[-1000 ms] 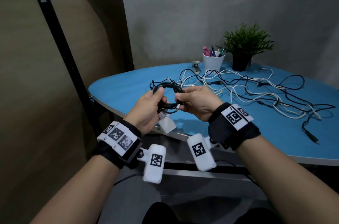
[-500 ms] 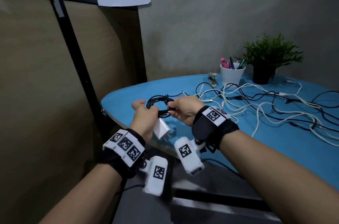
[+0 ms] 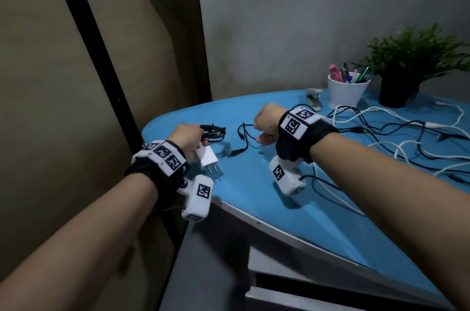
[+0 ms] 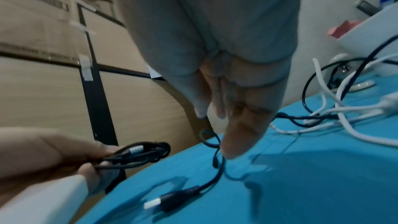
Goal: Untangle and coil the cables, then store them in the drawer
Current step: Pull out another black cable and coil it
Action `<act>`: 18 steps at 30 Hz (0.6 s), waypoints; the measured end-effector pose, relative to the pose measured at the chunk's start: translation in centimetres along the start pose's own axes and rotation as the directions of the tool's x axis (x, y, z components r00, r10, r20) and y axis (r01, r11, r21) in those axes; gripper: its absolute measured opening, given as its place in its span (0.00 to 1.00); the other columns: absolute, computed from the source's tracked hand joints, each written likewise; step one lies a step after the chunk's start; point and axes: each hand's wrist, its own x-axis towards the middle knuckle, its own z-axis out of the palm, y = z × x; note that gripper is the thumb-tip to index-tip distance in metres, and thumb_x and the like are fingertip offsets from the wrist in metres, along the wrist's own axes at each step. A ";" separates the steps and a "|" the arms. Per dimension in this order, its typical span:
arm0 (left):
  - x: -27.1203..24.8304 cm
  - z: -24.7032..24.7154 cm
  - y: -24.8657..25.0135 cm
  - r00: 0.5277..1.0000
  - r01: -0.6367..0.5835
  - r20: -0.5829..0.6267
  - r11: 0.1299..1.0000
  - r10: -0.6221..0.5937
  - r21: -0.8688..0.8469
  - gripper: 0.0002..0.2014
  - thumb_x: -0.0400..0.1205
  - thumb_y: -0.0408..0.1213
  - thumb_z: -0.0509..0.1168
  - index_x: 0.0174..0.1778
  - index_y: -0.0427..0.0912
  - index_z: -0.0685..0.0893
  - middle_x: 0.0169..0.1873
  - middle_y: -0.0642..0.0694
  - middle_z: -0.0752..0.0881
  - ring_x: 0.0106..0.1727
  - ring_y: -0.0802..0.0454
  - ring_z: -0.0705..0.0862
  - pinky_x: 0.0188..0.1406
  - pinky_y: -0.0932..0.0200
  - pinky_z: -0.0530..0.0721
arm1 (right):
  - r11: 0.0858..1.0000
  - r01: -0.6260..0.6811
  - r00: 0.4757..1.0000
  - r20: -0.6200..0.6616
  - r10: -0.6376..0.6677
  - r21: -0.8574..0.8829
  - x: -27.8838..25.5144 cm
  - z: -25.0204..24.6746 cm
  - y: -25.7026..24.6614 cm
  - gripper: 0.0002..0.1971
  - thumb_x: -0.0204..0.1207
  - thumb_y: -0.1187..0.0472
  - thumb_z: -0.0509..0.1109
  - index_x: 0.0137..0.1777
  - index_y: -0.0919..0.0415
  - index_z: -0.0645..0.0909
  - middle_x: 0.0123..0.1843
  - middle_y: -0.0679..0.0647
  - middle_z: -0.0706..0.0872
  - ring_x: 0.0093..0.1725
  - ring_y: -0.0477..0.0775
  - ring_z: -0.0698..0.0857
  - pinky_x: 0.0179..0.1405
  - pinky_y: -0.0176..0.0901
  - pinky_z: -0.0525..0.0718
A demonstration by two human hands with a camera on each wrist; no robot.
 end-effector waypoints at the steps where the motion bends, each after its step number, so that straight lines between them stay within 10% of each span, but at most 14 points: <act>1: 0.0 0.2 0.3 1.000 0.030 0.010 0.999 -0.030 0.021 0.13 0.83 0.23 0.54 0.33 0.39 0.71 0.29 0.43 0.75 0.14 0.60 0.75 0.18 0.68 0.74 | 0.998 -0.001 1.000 0.024 0.003 -0.063 0.1 0.0 0.0 0.12 0.75 0.68 0.67 0.35 0.55 0.71 0.38 0.54 0.79 0.34 0.51 0.82 0.17 0.30 0.78; 7: 0.9 0.8 0.6 0.994 0.103 0.029 0.994 -0.102 -0.036 0.10 0.85 0.24 0.51 0.37 0.33 0.69 0.30 0.38 0.76 0.18 0.54 0.74 0.15 0.66 0.70 | 0.855 0.027 0.998 0.069 0.010 -0.517 -0.4 0.4 -0.4 0.14 0.76 0.58 0.71 0.32 0.63 0.78 0.28 0.56 0.80 0.27 0.55 0.78 0.39 0.46 0.80; 14: 1.2 1.1 0.1 0.984 0.097 0.146 0.993 -0.106 0.065 0.13 0.82 0.20 0.54 0.36 0.40 0.74 0.35 0.45 0.76 0.33 0.54 0.77 0.22 0.68 0.81 | 0.996 0.091 0.974 -0.208 -0.092 -0.015 -0.8 -3.1 -0.6 0.10 0.75 0.61 0.71 0.33 0.63 0.81 0.31 0.58 0.83 0.29 0.55 0.80 0.32 0.44 0.82; 18: 0.1 0.9 0.6 0.991 -0.035 0.127 0.841 -0.040 0.540 0.12 0.83 0.28 0.60 0.60 0.38 0.82 0.47 0.39 0.83 0.45 0.43 0.83 0.46 0.54 0.82 | 0.966 0.204 0.912 -0.389 -0.128 0.161 -3.3 -5.3 -0.2 0.07 0.75 0.57 0.73 0.36 0.56 0.84 0.29 0.54 0.80 0.26 0.49 0.77 0.23 0.38 0.77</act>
